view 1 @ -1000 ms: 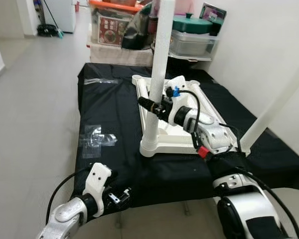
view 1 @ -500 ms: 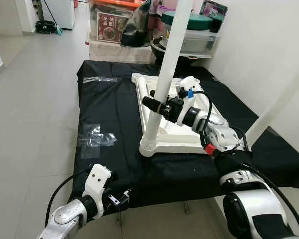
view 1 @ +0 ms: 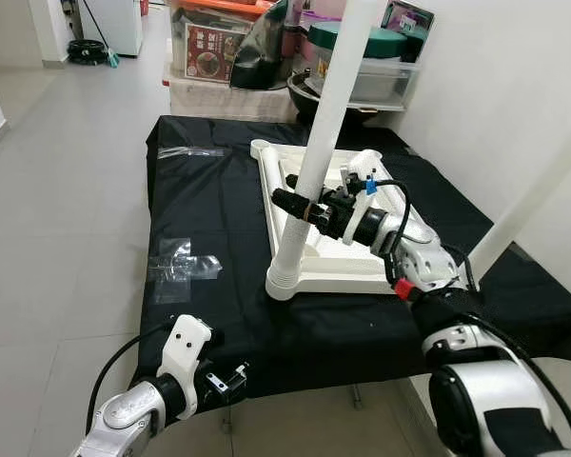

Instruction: Building children table

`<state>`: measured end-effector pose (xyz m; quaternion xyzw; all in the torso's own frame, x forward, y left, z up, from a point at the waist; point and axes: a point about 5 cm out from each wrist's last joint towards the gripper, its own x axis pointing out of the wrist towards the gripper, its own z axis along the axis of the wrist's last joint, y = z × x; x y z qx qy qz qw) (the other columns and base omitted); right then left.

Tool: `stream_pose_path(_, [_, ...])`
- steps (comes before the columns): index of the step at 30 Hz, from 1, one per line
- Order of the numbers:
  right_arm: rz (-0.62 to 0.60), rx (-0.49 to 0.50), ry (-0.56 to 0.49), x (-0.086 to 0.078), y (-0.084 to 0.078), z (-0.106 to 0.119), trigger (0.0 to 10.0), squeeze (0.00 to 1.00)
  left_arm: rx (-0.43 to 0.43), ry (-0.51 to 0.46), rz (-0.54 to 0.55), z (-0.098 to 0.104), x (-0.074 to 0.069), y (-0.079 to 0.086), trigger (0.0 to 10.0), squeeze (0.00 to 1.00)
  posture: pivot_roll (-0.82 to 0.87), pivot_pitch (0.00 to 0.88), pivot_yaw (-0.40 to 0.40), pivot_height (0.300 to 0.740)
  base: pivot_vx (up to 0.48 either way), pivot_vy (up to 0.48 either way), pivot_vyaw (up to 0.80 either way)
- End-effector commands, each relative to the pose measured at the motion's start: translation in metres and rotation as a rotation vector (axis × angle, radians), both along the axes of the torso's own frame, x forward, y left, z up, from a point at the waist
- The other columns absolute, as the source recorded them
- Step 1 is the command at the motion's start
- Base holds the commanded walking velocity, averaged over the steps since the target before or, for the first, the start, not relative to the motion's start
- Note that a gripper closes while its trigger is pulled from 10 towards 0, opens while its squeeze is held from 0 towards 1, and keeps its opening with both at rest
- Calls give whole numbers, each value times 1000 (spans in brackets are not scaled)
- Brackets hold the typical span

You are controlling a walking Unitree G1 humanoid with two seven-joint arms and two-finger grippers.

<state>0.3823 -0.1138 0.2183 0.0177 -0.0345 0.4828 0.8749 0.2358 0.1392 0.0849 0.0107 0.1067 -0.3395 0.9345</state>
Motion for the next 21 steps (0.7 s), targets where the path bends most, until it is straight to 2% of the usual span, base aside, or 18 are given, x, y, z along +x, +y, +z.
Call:
stream_pose_path(1, [62,-34,174,-6,5,-37,0,0,-6,-2,-10,3,-2,-3,10000,0,66,0,-168,740,0,0,0])
stream_pose_path(15, [77,-26,200,-1,3,-31,0,0,-12,3,-18,2,-3,-5,10000,0,68,0,-166,740,0,0,0])
stream_pose_path(21, [60,6,216,2,1,-29,0,0,-14,6,-18,2,-4,-6,10000,0,69,0,-168,740,0,0,0])
